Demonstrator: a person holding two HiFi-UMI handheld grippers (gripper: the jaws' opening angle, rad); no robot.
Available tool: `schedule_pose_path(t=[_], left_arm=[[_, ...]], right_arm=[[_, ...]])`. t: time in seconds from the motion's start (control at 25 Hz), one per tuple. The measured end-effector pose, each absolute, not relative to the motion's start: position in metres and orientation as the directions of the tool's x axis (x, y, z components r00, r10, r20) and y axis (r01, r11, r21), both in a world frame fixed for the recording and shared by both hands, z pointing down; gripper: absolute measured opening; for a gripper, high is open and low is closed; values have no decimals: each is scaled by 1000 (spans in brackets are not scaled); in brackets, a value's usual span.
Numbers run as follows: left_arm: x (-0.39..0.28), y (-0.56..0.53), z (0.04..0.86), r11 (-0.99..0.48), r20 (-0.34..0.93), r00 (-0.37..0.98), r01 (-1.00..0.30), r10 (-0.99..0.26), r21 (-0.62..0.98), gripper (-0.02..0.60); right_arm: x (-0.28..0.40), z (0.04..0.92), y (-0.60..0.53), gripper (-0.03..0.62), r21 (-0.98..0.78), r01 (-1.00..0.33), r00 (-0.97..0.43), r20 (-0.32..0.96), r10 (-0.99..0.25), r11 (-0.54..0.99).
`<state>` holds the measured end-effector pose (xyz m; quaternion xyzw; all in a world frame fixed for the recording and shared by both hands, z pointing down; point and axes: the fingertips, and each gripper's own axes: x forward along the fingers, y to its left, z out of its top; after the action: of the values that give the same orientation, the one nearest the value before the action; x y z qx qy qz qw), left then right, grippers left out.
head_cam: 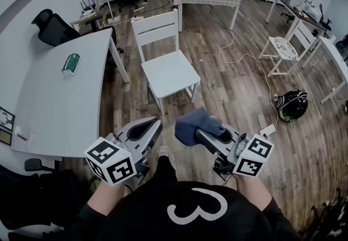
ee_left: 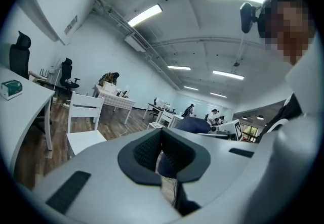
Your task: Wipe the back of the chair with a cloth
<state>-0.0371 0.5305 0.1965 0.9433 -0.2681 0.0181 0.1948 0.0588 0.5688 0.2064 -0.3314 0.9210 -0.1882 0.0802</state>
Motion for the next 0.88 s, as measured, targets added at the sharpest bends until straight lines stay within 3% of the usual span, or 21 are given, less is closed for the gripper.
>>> schedule_pose_path(t=[0.4,0.64,0.88], left_arm=[[-33,351,235,-770,212,867,-498,-451,398,14],[-67,239,255,-714,242,837,-545,-491,439,14],[-73,170,254,-688,237,818,-571,-524,448,14]], right_arm=[[69,244,390,51,-495,-626,-711,47,-701,602],[43,263,276,51,-514,-627,-729,121,-674,586],[36,259,203,51,-523,-604,-747,111,-655,601]])
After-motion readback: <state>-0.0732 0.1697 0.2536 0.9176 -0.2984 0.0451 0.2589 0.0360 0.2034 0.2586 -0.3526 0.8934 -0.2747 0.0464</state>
